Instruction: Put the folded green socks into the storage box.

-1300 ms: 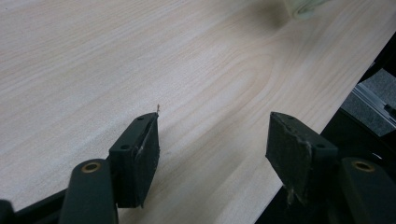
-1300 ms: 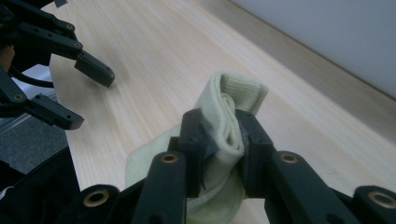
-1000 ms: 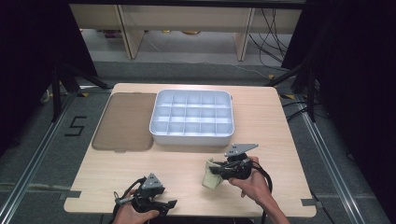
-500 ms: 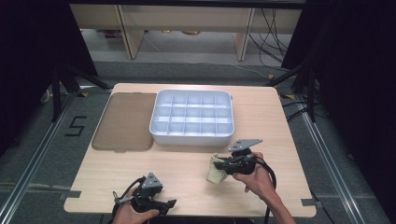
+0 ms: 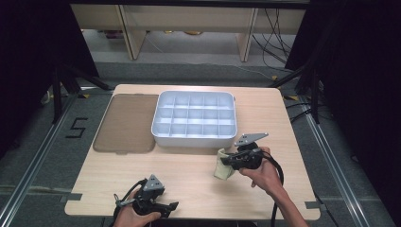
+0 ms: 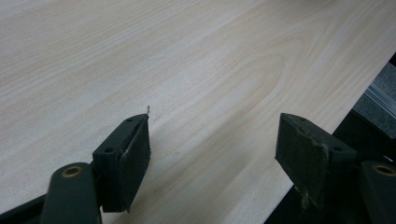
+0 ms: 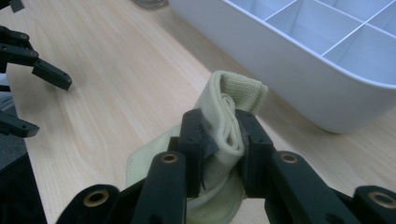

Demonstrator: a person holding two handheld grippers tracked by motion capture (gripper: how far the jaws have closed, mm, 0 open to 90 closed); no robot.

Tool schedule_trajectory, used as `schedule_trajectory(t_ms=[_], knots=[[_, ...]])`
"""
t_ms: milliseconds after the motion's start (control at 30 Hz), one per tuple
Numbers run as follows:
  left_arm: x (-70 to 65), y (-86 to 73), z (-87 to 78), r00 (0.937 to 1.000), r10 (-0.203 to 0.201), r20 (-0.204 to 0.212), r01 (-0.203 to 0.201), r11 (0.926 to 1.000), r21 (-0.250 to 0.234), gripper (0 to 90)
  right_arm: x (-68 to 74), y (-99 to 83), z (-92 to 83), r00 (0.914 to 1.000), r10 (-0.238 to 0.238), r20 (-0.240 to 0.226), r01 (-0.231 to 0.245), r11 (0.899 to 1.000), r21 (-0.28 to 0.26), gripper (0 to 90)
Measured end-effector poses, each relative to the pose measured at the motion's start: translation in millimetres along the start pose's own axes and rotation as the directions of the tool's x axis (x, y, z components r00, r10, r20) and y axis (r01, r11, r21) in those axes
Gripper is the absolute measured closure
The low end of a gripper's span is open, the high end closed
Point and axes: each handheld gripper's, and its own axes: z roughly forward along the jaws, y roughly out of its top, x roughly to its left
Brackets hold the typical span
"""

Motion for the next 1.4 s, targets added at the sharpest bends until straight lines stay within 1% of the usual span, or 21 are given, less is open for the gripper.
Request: schedule_trajectory(t_ms=[33, 100, 133, 200, 300, 433, 500, 533, 567, 600, 667, 700, 767, 833, 867, 933, 1000, 1100, 1167, 1367, 1400], knots=[[0.4, 0.3, -0.5, 0.9999, 0.015, 0.002, -0.015, 0.9999, 0.001, 25.9, -1.0, 0.7, -0.3, 1.0000, -0.006, 0.002, 0.006, 1.000, -0.003, 74.7], [0.0, 0.0, -0.1, 1.0000, 0.002, 0.000, -0.002, 1.0000, 0.001, 25.9, -2.6, 3.3, -1.3, 1.0000, -0.005, 0.003, 0.005, 1.000, -0.006, 74.7], [0.1, 0.0, 0.0, 1.0000, 0.001, 0.000, -0.001, 1.0000, 0.000, 25.9, -0.8, 4.1, -2.3, 0.9997, 0.024, 0.001, -0.024, 1.000, 0.008, 74.7], [0.1, -0.1, -0.1, 1.0000, 0.001, 0.001, -0.001, 1.0000, 0.000, 25.9, -3.7, 6.6, -2.6, 1.0000, 0.003, 0.003, -0.003, 1.000, -0.009, 74.7], [1.1, 0.3, -0.3, 0.9999, 0.017, 0.003, -0.017, 0.9999, 0.001, 25.9, -6.1, 11.8, -7.1, 0.9999, -0.011, 0.007, 0.011, 1.000, 0.009, 74.7], [1.2, 0.5, -0.9, 0.9997, 0.023, 0.003, -0.023, 0.9997, 0.001, 25.9, -7.1, 15.4, -8.9, 0.9997, -0.020, 0.014, 0.020, 1.000, 0.011, 74.7], [0.7, 0.2, -0.7, 1.0000, 0.008, 0.004, -0.008, 1.0000, 0.000, 25.9, -6.4, 17.4, -9.6, 0.9999, 0.005, 0.017, -0.005, 1.000, 0.005, 74.7], [0.8, 0.2, -0.6, 1.0000, 0.008, 0.005, -0.008, 1.0000, 0.001, 25.9, -6.6, 19.0, -10.0, 0.9999, -0.006, 0.011, 0.006, 1.000, 0.001, 74.7], [1.6, 0.4, -1.1, 0.9997, 0.023, 0.003, -0.023, 0.9997, 0.002, 25.9, -5.9, 20.7, -11.9, 0.9999, -0.009, 0.006, 0.009, 1.000, 0.021, 74.7], [1.6, 0.4, -1.0, 0.9998, 0.022, 0.003, -0.022, 0.9998, 0.001, 25.9, -7.2, 21.8, -11.8, 0.9994, -0.028, 0.020, 0.027, 1.000, 0.009, 74.7], [0.6, 0.1, -1.0, 0.9999, 0.006, 0.011, -0.006, 1.0000, 0.003, 25.9, -6.5, 23.6, -11.2, 0.9994, -0.025, 0.023, 0.025, 1.000, 0.002, 74.7], [0.5, 0.0, -0.3, 1.0000, 0.002, 0.001, -0.002, 1.0000, 0.000, 25.9, -7.2, 25.1, -13.0, 0.9996, -0.023, 0.019, 0.023, 0.999, 0.023, 74.7], [0.3, -0.1, -0.4, 1.0000, 0.004, 0.000, -0.004, 1.0000, 0.002, 25.9, -7.5, 27.0, -11.5, 0.9996, -0.026, 0.013, 0.026, 1.000, 0.008, 74.7], [0.1, 0.0, -0.5, 1.0000, 0.004, -0.003, -0.004, 1.0000, 0.002, 25.9, -7.6, 29.7, -14.3, 0.9996, -0.022, 0.015, 0.022, 0.999, 0.026, 74.7], [0.1, 0.1, -0.5, 1.0000, 0.005, -0.003, -0.005, 1.0000, 0.002, 25.9, -8.1, 30.0, -12.9, 0.9994, -0.029, 0.017, 0.029, 1.000, 0.007, 74.7], [0.3, 0.0, -0.5, 1.0000, 0.006, -0.002, -0.006, 1.0000, 0.004, 25.9, -6.9, 31.6, -14.6, 0.9997, -0.021, 0.012, 0.021, 0.999, 0.029, 74.7], [0.9, 0.1, -0.6, 1.0000, 0.009, 0.001, -0.009, 1.0000, 0.003, 25.4, -8.5, 33.9, -15.3, 0.9992, -0.037, 0.018, 0.037, 0.999, 0.026, 74.7], [1.2, 0.3, -0.8, 0.9999, 0.005, 0.016, -0.005, 1.0000, -0.001, 23.8, -8.6, 37.5, -18.1, 0.9996, -0.019, 0.022, 0.018, 0.999, 0.033, 74.7], [1.2, 0.2, -0.6, 0.9999, 0.001, 0.015, -0.001, 1.0000, 0.000, 22.9, -10.7, 39.3, -18.3, 0.9990, -0.039, 0.023, 0.039, 0.999, 0.024, 74.7], [1.1, 0.2, -0.2, 0.9999, -0.001, 0.013, 0.001, 1.0000, 0.002, 21.8, -13.1, 45.0, -20.3, 0.9994, -0.023, 0.027, 0.022, 0.999, 0.039, 74.7], [1.4, 0.4, -0.7, 0.9999, 0.011, 0.012, -0.011, 0.9999, 0.005, 21.8, -12.6, 45.7, -19.7, 0.9996, 0.002, 0.029, -0.003, 1.000, 0.031, 74.7]])
